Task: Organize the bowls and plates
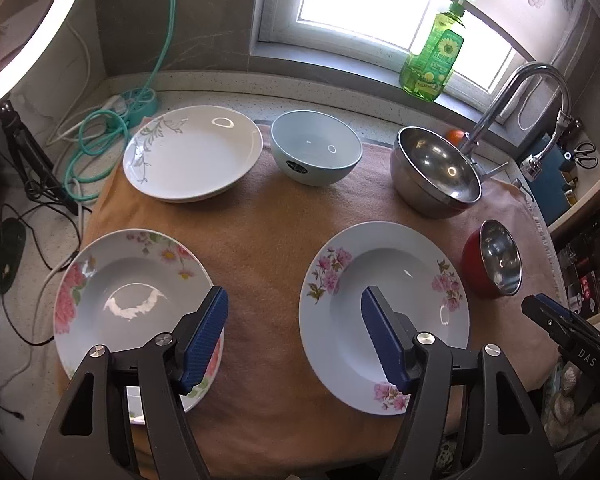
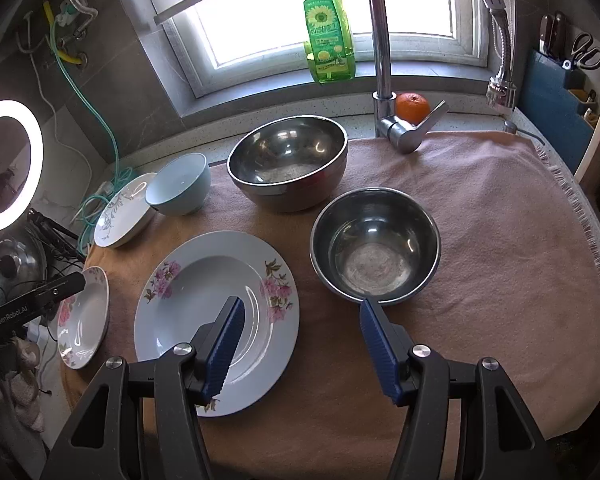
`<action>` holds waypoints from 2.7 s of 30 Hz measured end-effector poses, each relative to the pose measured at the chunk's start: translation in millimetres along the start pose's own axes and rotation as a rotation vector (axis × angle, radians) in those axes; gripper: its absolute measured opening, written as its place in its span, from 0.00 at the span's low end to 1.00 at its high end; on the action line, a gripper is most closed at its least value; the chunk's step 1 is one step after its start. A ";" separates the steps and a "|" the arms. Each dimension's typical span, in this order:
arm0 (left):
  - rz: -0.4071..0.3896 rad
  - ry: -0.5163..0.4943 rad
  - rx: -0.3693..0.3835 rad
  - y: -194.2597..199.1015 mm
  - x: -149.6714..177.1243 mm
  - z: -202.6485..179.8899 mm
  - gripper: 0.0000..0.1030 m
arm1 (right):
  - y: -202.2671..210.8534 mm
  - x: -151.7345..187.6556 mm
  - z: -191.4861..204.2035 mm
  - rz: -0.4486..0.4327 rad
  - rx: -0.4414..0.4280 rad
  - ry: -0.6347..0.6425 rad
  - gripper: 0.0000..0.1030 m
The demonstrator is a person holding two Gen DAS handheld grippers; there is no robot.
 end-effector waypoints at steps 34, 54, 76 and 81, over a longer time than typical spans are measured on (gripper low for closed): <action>0.198 0.034 0.163 -72.1 10.4 15.0 0.26 | -81.4 28.2 -5.1 0.225 -0.157 -0.238 0.27; 0.231 0.035 0.187 -84.4 12.9 14.5 0.14 | -93.5 28.1 5.5 0.260 -0.180 -0.234 0.19; 0.219 0.080 0.200 -80.9 15.3 18.7 0.13 | -93.2 28.1 11.2 0.266 -0.177 -0.214 0.17; 0.213 0.095 0.201 -77.7 17.1 21.8 0.13 | -92.6 27.9 14.3 0.267 -0.178 -0.209 0.17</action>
Point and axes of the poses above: each gripper's, at about its wrist camera, not at the fingertips, and y roughly against the way its jaws point, z to its left, x to its underside, the point moved 8 cm from there along -y, roughly the way its jaws point, and after that the axes turned 10 degrees about x, right-handed, at the moved point
